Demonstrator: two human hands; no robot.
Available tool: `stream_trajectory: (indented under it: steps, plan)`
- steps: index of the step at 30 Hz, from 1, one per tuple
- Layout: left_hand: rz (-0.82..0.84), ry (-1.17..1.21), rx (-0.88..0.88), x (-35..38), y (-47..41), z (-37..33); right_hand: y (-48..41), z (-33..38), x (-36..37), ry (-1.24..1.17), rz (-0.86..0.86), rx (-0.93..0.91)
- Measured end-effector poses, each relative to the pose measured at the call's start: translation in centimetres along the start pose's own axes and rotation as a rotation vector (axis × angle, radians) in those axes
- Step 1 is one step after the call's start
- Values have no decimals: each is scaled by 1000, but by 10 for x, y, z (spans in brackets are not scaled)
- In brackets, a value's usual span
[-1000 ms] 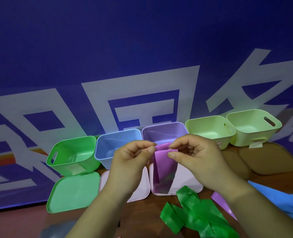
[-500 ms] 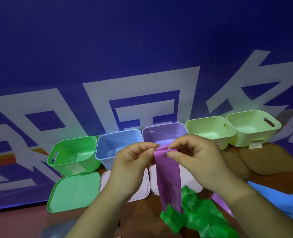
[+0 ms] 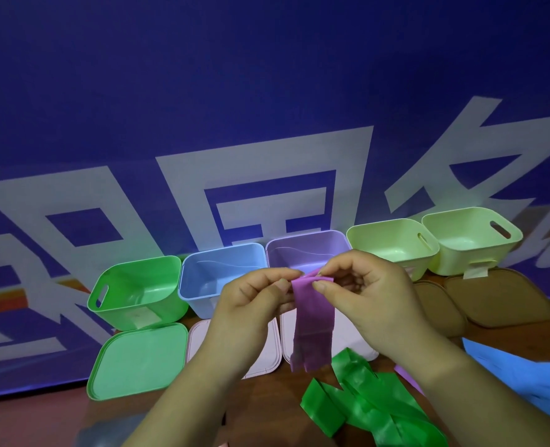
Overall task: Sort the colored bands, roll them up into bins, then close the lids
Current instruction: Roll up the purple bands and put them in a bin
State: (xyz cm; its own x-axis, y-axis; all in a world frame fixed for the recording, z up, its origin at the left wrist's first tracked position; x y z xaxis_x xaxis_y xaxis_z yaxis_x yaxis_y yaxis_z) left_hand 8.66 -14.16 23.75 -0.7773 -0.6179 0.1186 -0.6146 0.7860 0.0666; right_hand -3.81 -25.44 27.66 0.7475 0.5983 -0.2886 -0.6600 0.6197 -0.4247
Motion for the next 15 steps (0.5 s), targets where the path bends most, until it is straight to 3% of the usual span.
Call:
stream_trajectory:
  steps: [9, 13, 15]
  plan:
    - [-56, -97, 111, -4, 2, -6, 4, -4, 1, 46, -11, 11]
    - [-20, -135, 113, -2, 1, 0, 11, -23, 11, -257, 95, 180]
    - [-8, -160, 106, 0, 0, 6, 16, -29, 10, -290, 93, 214]
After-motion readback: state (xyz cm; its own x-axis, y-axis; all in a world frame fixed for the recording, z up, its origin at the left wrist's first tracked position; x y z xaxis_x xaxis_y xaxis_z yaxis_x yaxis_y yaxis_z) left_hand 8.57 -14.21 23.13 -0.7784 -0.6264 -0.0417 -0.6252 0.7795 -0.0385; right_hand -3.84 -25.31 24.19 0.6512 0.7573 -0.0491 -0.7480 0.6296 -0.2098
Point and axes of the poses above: each hand's wrist, its own y-axis away from the middle knuckle, its own x-axis out of the palm, z = x × y, the point moved 10 cm from there along -y, towards the middle knuckle, and after that the axes turned 5 degrees about -x, right-handed, at the moved point
